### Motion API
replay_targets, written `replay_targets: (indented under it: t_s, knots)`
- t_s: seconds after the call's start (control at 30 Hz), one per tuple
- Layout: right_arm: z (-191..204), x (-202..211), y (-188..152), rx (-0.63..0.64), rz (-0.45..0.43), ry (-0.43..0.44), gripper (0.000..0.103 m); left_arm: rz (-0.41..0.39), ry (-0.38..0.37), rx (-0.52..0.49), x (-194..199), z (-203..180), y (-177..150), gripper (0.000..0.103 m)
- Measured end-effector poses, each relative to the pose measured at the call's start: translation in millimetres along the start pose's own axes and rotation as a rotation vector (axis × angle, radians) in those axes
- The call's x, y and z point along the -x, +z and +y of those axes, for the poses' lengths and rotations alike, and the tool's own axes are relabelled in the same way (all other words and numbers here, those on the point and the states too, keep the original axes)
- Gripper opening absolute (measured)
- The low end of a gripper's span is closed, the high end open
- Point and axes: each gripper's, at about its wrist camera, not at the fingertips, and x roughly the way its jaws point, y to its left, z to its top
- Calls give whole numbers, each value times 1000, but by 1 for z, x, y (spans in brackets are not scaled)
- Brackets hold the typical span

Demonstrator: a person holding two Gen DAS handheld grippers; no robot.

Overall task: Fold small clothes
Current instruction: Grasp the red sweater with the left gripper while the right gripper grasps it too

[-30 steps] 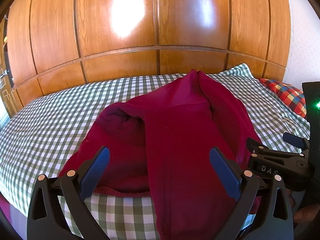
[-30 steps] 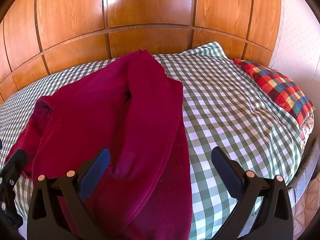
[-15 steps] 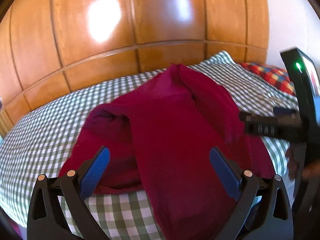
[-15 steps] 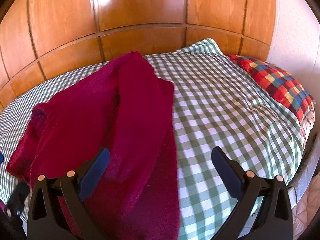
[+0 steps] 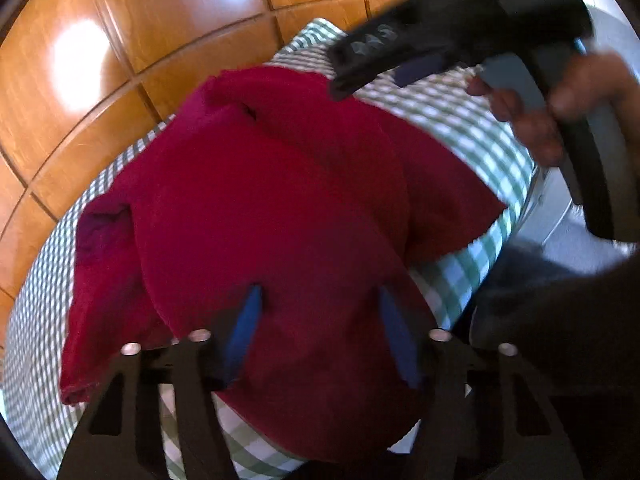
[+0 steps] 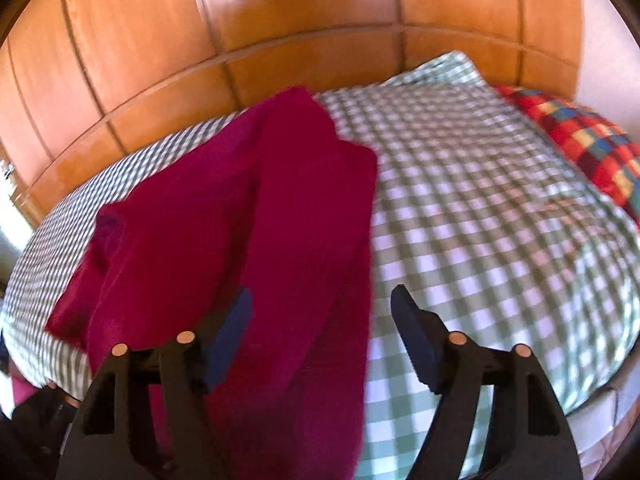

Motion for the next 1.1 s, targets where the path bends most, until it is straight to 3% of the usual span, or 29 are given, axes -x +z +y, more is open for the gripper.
replay_targets:
  t_s: [0.03, 0.13, 0.17, 0.27, 0.47, 0.6, 0.73, 0.87, 1.03, 1.1]
  knots:
    - [3, -6, -2, 19, 19, 12, 45, -6, -3, 6, 1, 0, -2, 43]
    - [15, -18, -8, 103, 51, -3, 15, -25, -32, 78, 8, 13, -3, 11]
    - [17, -16, -8, 123, 42, -7, 12, -31, -61, 115, 12, 23, -2, 5]
    - [15, -3, -2, 153, -8, -10, 9, -90, -128, 262, 32, 55, -1, 2]
    - [-12, 25, 31, 174, -122, -77, 9, -229, -108, 513, 71, 145, 12, 1]
    - [-43, 25, 59, 158, -153, -164, 9, -283, 7, 667, 86, 222, 21, 0]
    - [-81, 14, 91, 146, -173, -273, 9, -275, 132, 764, 87, 291, 27, 0]
    - [-124, -2, 132, 114, -186, -412, 8, -221, 305, 827, 75, 351, 38, 0]
    - [-165, -26, 175, 58, -168, -537, 8, -135, 584, 932, 59, 430, 44, 0]
    - [-174, -41, 186, 40, -144, -553, 8, -97, 638, 970, 50, 457, 41, 0]
